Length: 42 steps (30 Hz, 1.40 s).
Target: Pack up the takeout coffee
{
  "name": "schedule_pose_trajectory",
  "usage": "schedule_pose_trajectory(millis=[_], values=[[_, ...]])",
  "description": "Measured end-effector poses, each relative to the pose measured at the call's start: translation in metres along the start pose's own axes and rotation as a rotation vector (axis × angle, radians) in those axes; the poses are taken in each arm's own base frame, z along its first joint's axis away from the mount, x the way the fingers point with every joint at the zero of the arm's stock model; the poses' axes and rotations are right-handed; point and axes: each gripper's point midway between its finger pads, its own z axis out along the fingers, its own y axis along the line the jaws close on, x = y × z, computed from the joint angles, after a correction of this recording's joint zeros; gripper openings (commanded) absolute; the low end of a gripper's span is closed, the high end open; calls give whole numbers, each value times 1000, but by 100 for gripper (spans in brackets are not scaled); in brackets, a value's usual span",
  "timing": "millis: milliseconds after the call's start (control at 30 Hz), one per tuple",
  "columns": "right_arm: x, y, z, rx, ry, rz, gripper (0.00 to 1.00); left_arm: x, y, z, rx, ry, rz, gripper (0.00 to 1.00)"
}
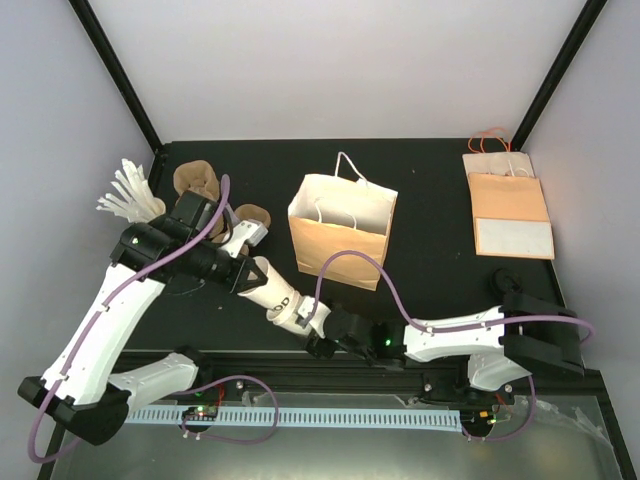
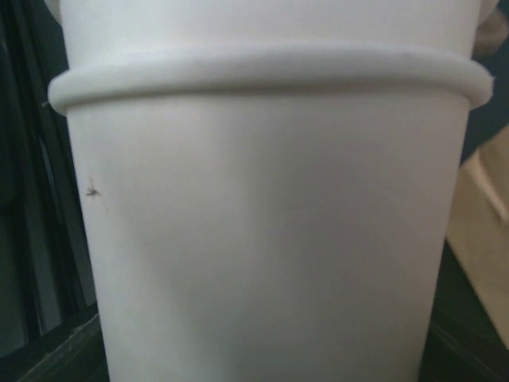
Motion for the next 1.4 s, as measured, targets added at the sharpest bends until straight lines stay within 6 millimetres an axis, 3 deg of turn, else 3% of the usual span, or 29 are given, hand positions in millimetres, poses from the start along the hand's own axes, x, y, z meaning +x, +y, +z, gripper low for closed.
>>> schedule_pose_trajectory(millis=[133,267,333,500,667,767,867,1000,1100,1233,1400], values=[[32,-3,0,8,94,-28,78,-2,2,-2,-19,-11,5,2],[35,-4,0,16,103,-32,78,-9,10,-7,-82,-32,10,2],[35,-5,0,23,102,-32,79,-18,16,-18,-152,-76,17,2],[31,-8,2,43,74,-25,80,-43,21,-72,-331,-288,52,2],[19,-7,19,70,33,-32,80,-36,13,-131,-425,-519,85,2],[-2,-2,43,87,-25,-22,79,-29,11,-148,-450,-587,88,3],[-28,3,69,110,-110,10,80,-27,17,-141,-461,-571,73,2],[-44,5,96,144,-218,68,80,-26,29,-122,-474,-506,49,1],[-41,5,117,158,-288,100,79,-26,31,-119,-476,-491,46,2],[-23,3,138,162,-358,122,81,-26,31,-119,-478,-491,47,2],[-16,-9,147,148,-450,158,96,-24,35,-112,-477,-478,43,2]])
